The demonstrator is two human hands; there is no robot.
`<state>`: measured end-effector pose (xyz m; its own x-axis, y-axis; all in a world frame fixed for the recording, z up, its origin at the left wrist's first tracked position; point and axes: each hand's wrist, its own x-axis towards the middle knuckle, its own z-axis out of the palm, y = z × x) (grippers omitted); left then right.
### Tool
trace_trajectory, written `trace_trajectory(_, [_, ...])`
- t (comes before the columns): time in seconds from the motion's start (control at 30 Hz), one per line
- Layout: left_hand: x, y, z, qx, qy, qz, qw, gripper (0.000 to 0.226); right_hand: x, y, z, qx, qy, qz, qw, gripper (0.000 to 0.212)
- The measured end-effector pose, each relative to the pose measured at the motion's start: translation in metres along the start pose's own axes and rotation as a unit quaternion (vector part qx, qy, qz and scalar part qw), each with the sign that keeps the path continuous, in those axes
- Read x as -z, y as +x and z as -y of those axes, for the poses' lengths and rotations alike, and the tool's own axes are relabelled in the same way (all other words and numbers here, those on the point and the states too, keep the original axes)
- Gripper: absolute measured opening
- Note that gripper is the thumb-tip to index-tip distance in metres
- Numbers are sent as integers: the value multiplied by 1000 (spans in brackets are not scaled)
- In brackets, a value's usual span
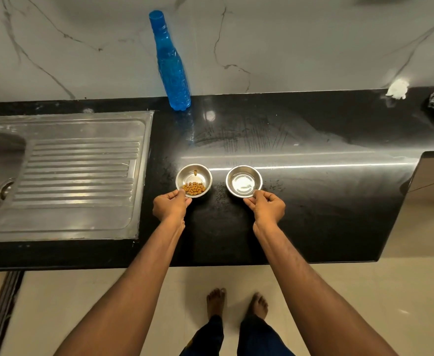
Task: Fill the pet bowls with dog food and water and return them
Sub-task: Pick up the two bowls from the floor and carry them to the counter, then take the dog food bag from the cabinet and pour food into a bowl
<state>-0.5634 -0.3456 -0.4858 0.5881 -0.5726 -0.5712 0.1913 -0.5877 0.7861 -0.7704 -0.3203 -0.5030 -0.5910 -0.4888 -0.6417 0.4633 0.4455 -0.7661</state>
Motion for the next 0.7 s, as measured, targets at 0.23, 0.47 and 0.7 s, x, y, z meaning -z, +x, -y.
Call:
trace_trajectory(0.23, [2, 0, 3, 4, 21, -3, 1000, 31, -1, -6, 4, -6, -27, -30, 999, 9])
trace_trajectory(0.47, [8, 1, 1, -36, 82, -32, 995, 21, 2, -14, 7, 78, -127, -73, 986, 20])
trace_trajectory(0.7, [16, -20, -30, -373, 212, 0, 903, 30, -8, -45, 23, 473, -317, 20, 821, 49])
